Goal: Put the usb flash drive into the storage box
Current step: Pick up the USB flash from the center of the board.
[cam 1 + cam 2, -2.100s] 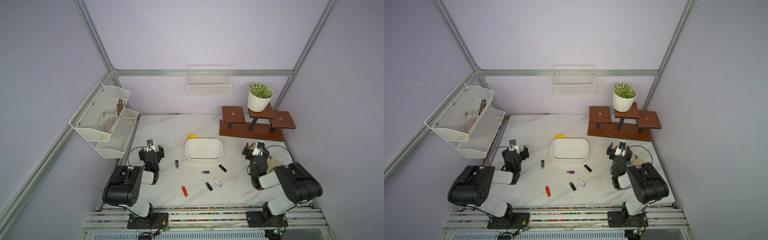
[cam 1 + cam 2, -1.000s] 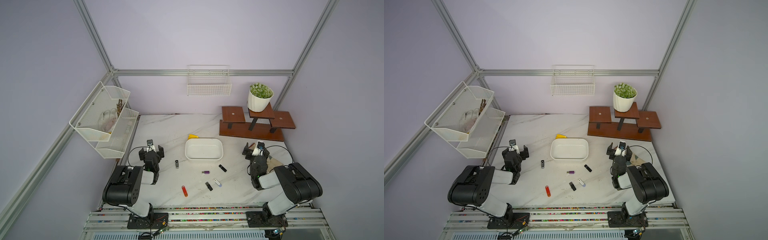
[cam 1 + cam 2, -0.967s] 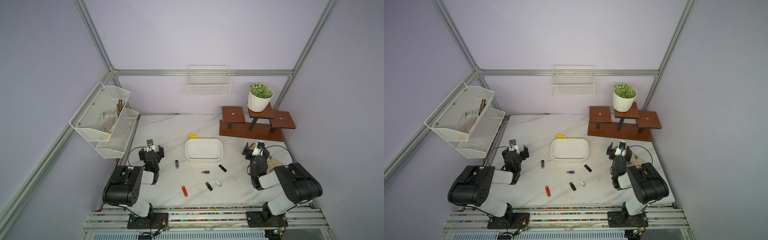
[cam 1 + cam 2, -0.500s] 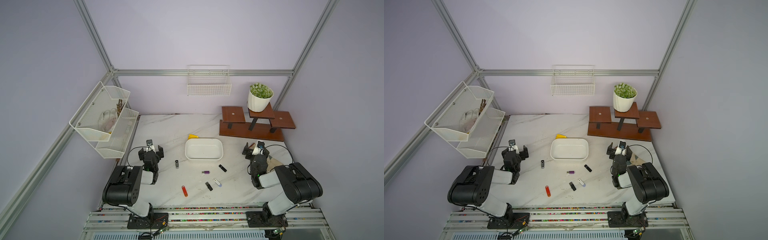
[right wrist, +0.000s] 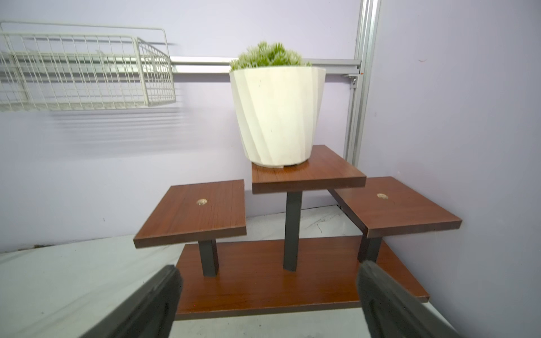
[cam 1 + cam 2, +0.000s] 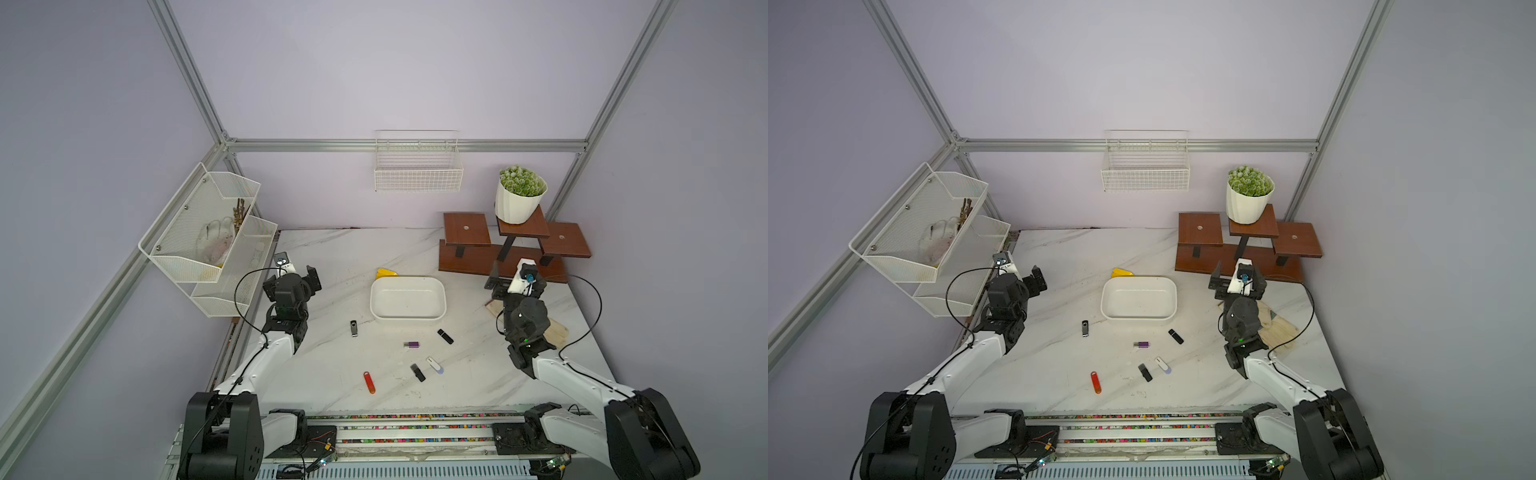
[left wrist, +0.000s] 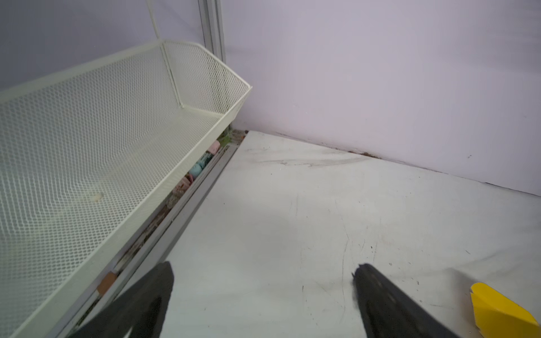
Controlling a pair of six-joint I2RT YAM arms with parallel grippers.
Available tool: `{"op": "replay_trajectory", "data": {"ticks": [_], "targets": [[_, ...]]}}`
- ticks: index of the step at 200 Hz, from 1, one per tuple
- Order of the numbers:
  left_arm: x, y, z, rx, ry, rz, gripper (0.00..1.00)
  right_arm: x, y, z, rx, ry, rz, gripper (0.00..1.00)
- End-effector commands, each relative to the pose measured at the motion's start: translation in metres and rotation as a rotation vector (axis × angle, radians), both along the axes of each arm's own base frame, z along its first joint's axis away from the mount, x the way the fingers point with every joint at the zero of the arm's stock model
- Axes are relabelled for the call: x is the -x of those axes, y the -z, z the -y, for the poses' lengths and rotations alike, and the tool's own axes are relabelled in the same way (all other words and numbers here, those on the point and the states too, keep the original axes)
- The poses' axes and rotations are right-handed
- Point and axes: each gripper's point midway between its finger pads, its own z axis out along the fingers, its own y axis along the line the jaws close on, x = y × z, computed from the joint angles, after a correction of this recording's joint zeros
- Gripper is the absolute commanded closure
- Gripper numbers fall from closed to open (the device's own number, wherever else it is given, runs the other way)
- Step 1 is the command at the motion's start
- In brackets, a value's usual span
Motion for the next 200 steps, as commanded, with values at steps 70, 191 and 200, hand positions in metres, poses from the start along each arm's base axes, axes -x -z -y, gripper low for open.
{"op": "replay_trajectory", "data": {"ticks": [70, 191, 200], "targets": [[0.047, 0.038, 0.055, 0.362, 0.147, -0.321, 0.00, 0.052, 0.106, -0.132, -0.110, -0.467, -0.831, 0.04], [0.062, 0.057, 0.084, 0.417, 0.233, -0.389, 0.00, 0.114, 0.219, -0.162, -0.013, -0.490, -1.265, 0.28], [0.063, 0.059, 0.085, 0.415, 0.237, -0.397, 0.00, 0.115, 0.225, -0.160, 0.006, -0.470, -1.299, 0.29]]}}
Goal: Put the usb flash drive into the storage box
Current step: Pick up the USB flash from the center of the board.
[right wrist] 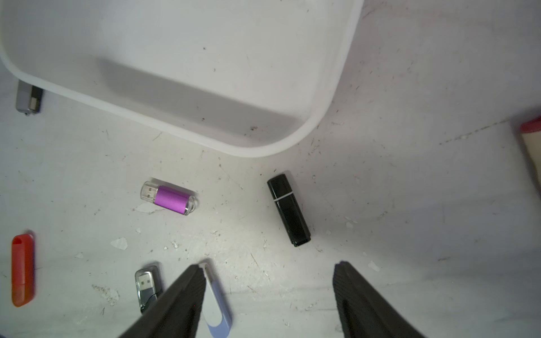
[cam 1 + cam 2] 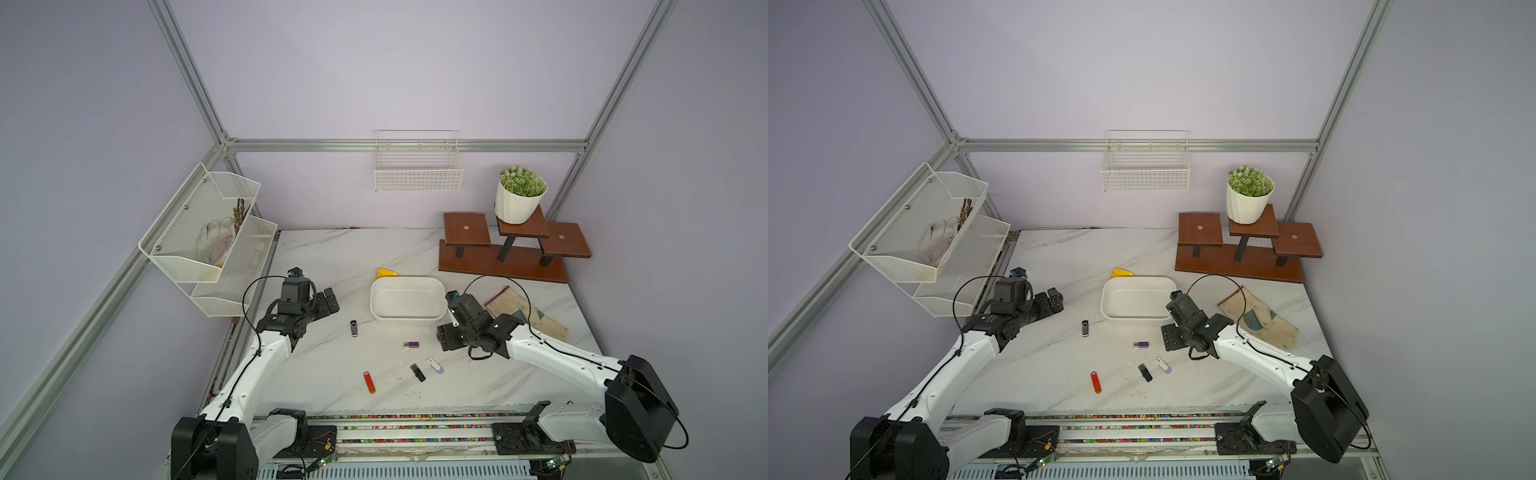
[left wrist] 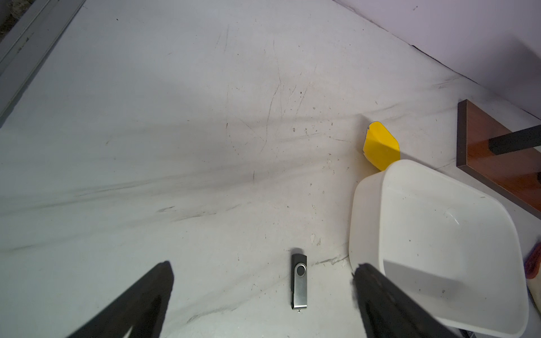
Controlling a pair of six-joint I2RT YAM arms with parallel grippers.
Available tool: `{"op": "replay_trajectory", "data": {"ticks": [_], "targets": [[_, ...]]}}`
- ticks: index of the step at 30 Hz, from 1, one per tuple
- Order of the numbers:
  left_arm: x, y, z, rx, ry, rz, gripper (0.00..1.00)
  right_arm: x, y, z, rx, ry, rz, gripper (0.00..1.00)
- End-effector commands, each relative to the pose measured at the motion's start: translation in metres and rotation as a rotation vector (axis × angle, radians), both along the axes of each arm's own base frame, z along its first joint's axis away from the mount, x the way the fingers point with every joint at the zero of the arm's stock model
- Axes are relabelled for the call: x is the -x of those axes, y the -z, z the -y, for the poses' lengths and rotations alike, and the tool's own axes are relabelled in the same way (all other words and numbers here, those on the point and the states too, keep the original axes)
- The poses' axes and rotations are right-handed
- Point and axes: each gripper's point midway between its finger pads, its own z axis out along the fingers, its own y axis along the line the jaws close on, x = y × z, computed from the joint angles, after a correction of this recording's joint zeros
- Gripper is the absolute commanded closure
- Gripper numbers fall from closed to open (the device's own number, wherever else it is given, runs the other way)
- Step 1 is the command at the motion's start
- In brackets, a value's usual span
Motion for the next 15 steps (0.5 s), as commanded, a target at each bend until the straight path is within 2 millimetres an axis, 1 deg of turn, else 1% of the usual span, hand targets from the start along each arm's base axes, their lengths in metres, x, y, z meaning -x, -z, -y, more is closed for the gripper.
{"op": "replay_trajectory", "data": {"ticks": [1, 2, 5, 15], "targets": [[0.002, 0.003, 0.007, 0.020, 0.018, -0.006, 0.00, 0.009, 0.019, 0.006, 0.073, 0.006, -0.089, 0.29], [0.003, 0.003, 0.007, 0.020, 0.016, -0.008, 0.00, 0.009, 0.025, 0.007, 0.090, 0.004, -0.107, 0.29], [0.003, 0.004, 0.008, 0.016, 0.015, -0.009, 0.00, 0.007, 0.033, 0.004, 0.101, -0.010, -0.112, 0.29], [0.003, 0.003, 0.009, 0.009, 0.020, -0.005, 0.00, -0.010, 0.041, 0.002, 0.135, -0.014, -0.062, 0.32]]}}
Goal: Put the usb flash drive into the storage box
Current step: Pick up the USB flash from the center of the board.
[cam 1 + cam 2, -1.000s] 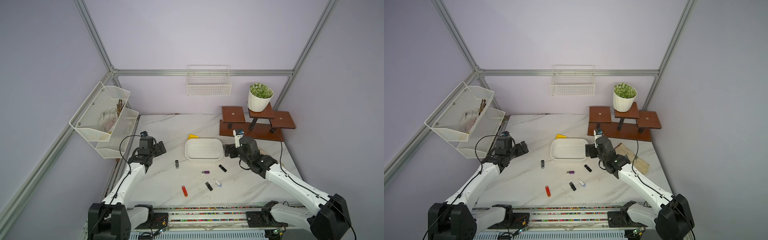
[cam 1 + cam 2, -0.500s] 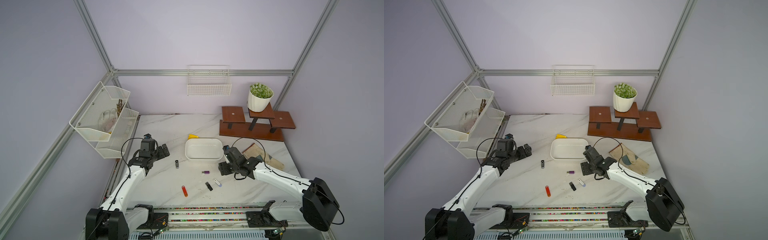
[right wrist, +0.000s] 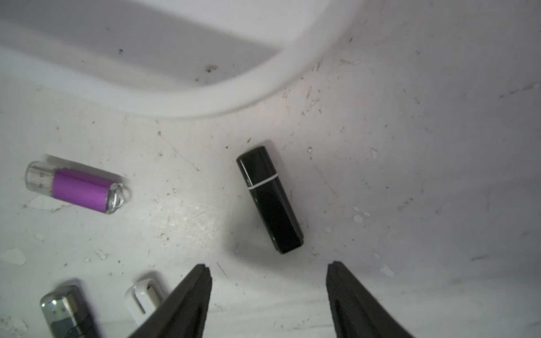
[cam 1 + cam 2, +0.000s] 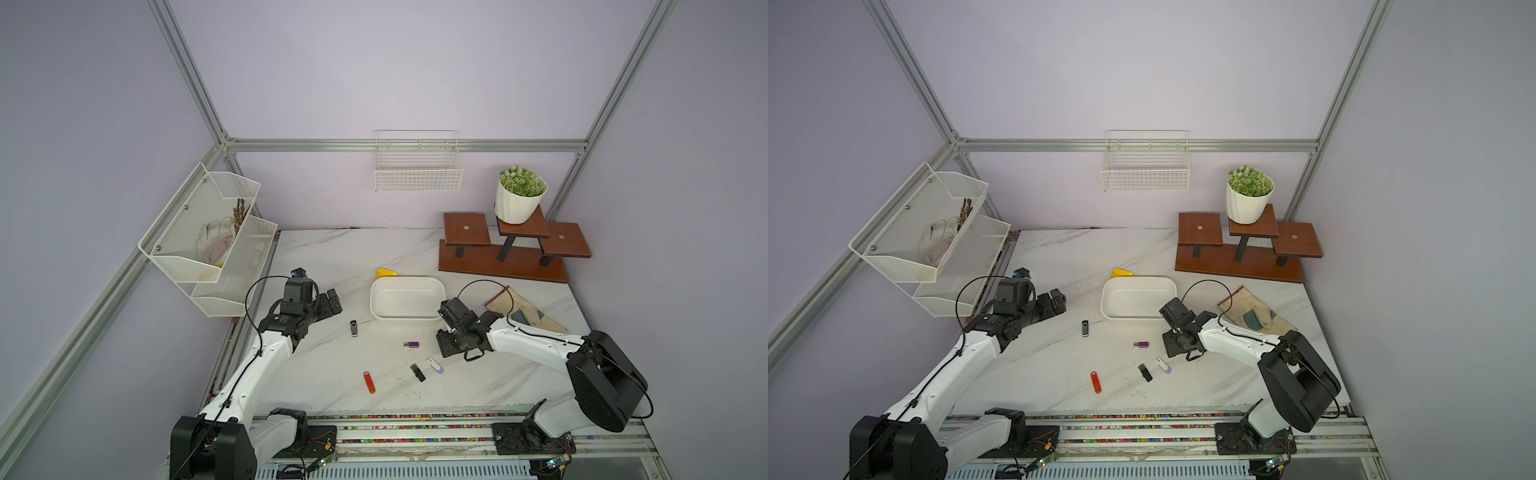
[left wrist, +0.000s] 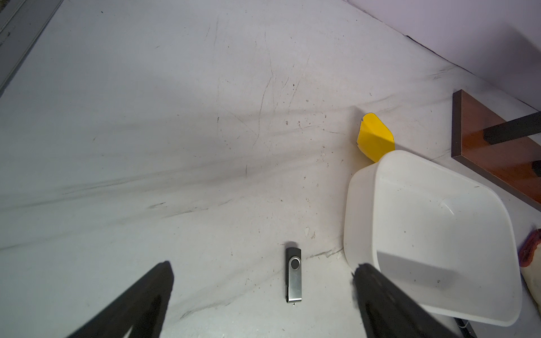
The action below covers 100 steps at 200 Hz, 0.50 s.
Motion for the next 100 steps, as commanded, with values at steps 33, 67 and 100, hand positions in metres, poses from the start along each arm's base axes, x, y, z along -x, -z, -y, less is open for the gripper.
{"op": "replay_trajectory", "data": {"ticks": [33, 67, 100], "targets": [[0.002, 0.004, 0.001, -0.002, -0.004, -0.004, 0.00, -0.020, 0.006, -0.011, 0.014, -0.026, 0.054, 0.33], [0.002, 0.004, 0.000, -0.010, -0.004, -0.006, 0.00, -0.026, 0.008, -0.015, 0.012, -0.036, 0.075, 0.33], [0.002, 0.006, -0.001, -0.016, -0.003, -0.011, 0.00, -0.029, 0.005, -0.018, -0.017, -0.031, 0.098, 0.33]]}}
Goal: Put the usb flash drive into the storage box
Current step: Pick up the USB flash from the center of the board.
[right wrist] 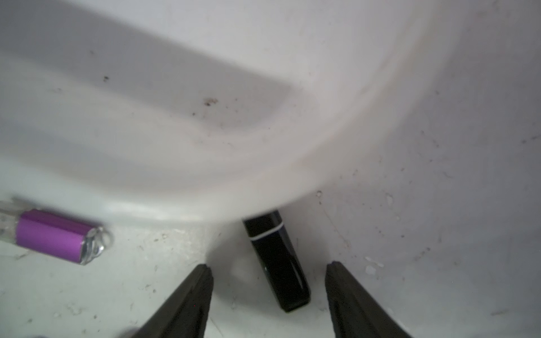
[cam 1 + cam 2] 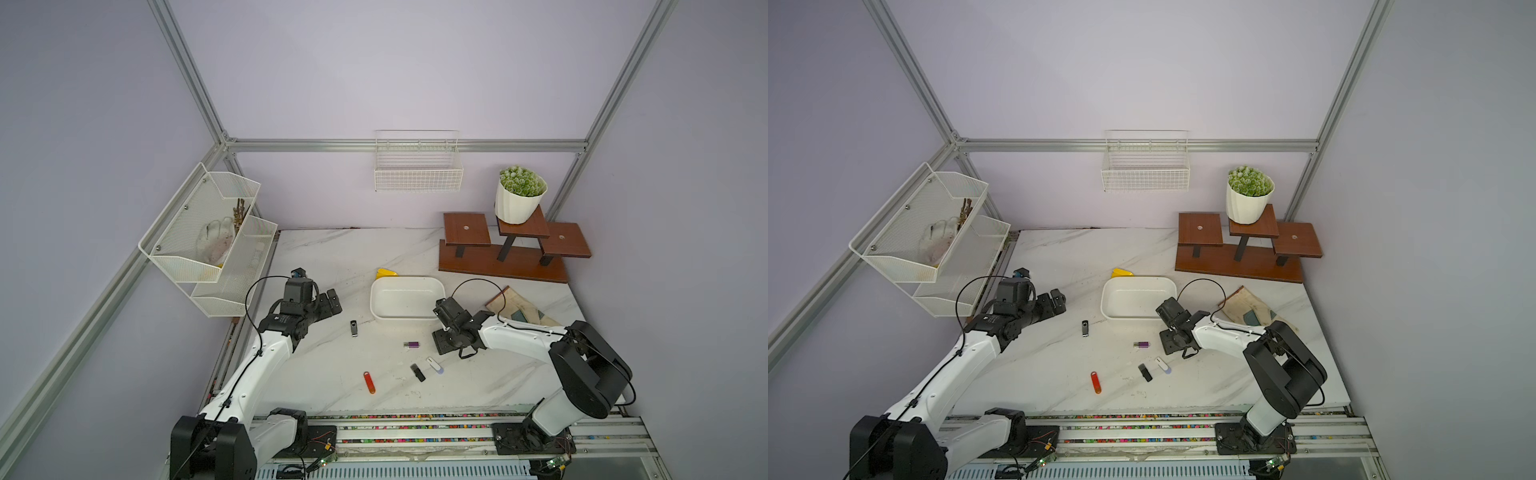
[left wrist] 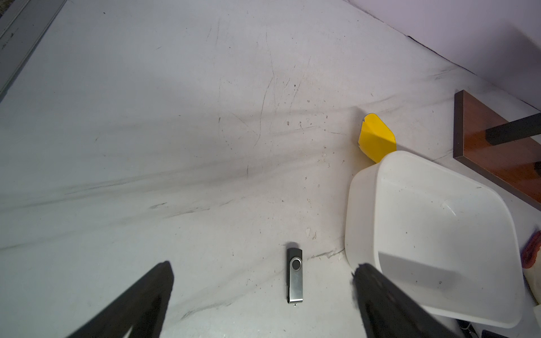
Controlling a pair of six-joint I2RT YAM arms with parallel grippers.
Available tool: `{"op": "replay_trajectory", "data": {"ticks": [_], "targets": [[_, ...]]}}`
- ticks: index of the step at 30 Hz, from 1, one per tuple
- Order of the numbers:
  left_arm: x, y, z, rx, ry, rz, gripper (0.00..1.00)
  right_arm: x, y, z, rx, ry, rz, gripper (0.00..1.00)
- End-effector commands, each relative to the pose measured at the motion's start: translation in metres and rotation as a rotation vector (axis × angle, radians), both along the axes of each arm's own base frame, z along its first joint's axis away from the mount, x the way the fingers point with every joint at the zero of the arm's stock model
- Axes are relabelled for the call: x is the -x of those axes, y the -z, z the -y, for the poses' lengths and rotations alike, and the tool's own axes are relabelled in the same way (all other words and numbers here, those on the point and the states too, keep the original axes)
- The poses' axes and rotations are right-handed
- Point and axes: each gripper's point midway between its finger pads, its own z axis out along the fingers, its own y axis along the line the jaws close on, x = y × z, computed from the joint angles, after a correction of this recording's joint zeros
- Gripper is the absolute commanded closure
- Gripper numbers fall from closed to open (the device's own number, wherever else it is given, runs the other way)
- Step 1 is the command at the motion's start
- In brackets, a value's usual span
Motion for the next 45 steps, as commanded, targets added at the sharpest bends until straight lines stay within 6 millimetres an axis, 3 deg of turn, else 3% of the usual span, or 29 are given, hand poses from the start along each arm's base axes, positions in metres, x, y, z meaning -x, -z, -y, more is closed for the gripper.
{"op": "replay_trajectory", "data": {"ticks": [1, 4, 6, 11, 23, 30, 36, 39, 42, 45], "targets": [[0.002, 0.005, 0.000, -0.011, -0.001, -0.009, 0.00, -0.011, -0.008, -0.009, -0.031, -0.009, 0.055, 0.33], [0.002, 0.007, 0.000, -0.016, -0.003, -0.014, 0.00, -0.012, -0.006, -0.009, -0.012, -0.010, 0.041, 0.33], [0.001, 0.008, 0.000, -0.016, -0.003, -0.016, 0.00, -0.012, -0.005, -0.011, -0.013, -0.018, 0.034, 0.43], [0.000, 0.008, 0.000, -0.017, -0.001, -0.017, 0.00, -0.007, 0.000, -0.010, -0.004, -0.022, -0.002, 0.55], [0.000, 0.006, 0.000, -0.014, -0.001, -0.009, 0.00, 0.009, 0.007, 0.002, 0.035, 0.023, -0.080, 0.63], [0.001, 0.003, 0.000, -0.013, -0.002, -0.004, 0.00, 0.012, 0.009, 0.006, 0.066, 0.025, -0.106, 0.74], [0.000, 0.003, 0.000, -0.015, -0.004, -0.005, 0.00, 0.012, 0.013, 0.008, 0.077, 0.021, -0.104, 0.75], [0.001, 0.004, 0.000, -0.015, -0.002, -0.006, 0.00, 0.012, 0.014, 0.007, 0.074, 0.020, -0.113, 0.83], [0.001, 0.005, -0.001, -0.019, -0.004, -0.009, 0.00, 0.016, 0.018, 0.006, 0.069, 0.019, -0.137, 1.00], [0.001, 0.005, -0.001, -0.021, -0.006, -0.011, 0.00, 0.019, 0.021, 0.005, 0.069, 0.011, -0.155, 1.00]]}}
